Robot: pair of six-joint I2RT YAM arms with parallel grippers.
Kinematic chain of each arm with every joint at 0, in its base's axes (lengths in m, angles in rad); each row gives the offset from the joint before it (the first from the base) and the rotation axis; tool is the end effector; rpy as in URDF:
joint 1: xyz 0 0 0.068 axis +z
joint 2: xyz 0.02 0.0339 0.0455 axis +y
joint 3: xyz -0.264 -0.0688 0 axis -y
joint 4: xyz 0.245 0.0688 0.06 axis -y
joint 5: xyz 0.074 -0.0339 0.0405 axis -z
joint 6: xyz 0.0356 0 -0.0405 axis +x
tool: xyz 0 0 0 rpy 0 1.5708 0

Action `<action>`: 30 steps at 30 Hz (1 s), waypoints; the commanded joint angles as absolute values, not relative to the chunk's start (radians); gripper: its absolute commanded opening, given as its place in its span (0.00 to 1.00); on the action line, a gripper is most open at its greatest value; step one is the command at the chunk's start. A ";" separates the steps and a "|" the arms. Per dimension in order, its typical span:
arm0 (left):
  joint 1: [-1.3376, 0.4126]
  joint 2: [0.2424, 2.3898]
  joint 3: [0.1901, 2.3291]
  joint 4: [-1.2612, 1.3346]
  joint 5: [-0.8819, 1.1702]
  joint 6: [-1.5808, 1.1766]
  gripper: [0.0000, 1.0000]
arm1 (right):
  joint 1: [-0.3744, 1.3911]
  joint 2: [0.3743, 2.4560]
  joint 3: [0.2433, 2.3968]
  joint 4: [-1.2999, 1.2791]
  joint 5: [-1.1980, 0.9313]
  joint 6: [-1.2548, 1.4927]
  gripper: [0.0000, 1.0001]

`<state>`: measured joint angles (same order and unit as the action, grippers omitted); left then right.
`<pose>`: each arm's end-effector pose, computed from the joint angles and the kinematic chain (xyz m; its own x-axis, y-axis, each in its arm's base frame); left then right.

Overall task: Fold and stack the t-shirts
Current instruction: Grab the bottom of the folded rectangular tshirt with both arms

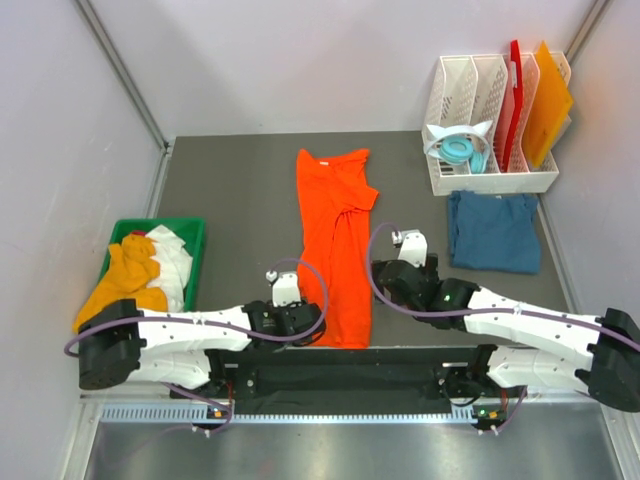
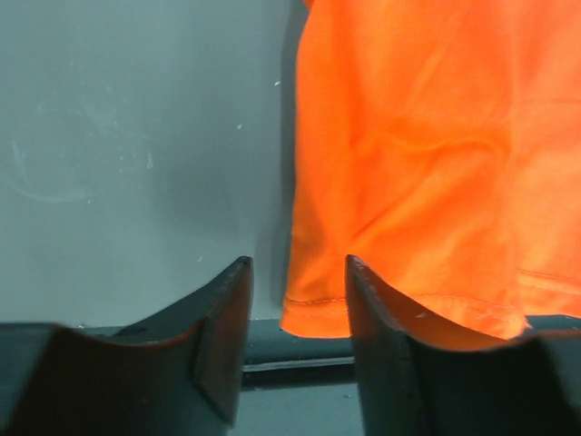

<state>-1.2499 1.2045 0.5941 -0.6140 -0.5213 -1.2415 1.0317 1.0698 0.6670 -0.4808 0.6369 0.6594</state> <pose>0.0787 -0.1806 0.1701 -0.8242 -0.1220 -0.5530 -0.0319 0.9850 -0.1698 0.1245 0.1670 0.2249 -0.6177 -0.0731 -0.7830 -0.1491 0.9885 0.0253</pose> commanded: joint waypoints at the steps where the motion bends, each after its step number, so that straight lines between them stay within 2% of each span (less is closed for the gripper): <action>1: -1.253 1.230 0.552 -0.552 -0.525 -1.296 0.46 | 1.045 1.078 0.673 -0.471 0.672 0.678 1.00; 3: -1.253 1.270 0.545 -0.537 -0.494 -1.304 0.38 | 1.045 1.088 0.678 -0.471 0.672 0.678 1.00; 9: -1.255 1.324 0.534 -0.499 -0.468 -1.309 0.39 | 1.046 1.108 0.673 -0.466 0.661 0.689 1.00; 11: -1.253 1.331 0.529 -0.483 -0.460 -1.305 0.36 | 1.051 1.109 0.670 -0.465 0.654 0.695 1.00; 12: -1.255 1.333 0.528 -0.482 -0.457 -1.308 0.16 | 1.052 1.111 0.666 -0.466 0.646 0.706 1.00; 13: -1.253 1.336 0.529 -0.485 -0.454 -1.312 0.11 | 1.055 1.111 0.664 -0.469 0.641 0.712 1.00; 14: -1.253 1.341 0.529 -0.488 -0.448 -1.313 0.00 | 1.063 1.111 0.661 -0.472 0.637 0.721 1.00; 24: -1.255 1.301 0.514 -0.509 -0.431 -1.330 0.00 | 1.230 1.084 0.600 -0.497 0.574 0.906 1.00; 30: -1.255 1.338 0.532 -0.497 -0.414 -1.313 0.00 | 1.341 1.155 0.581 -0.440 0.538 0.992 0.93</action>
<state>-1.2510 1.2877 0.5556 -0.4583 -0.5129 -1.3109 1.2869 1.1145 0.5884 -0.5022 0.5674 0.9031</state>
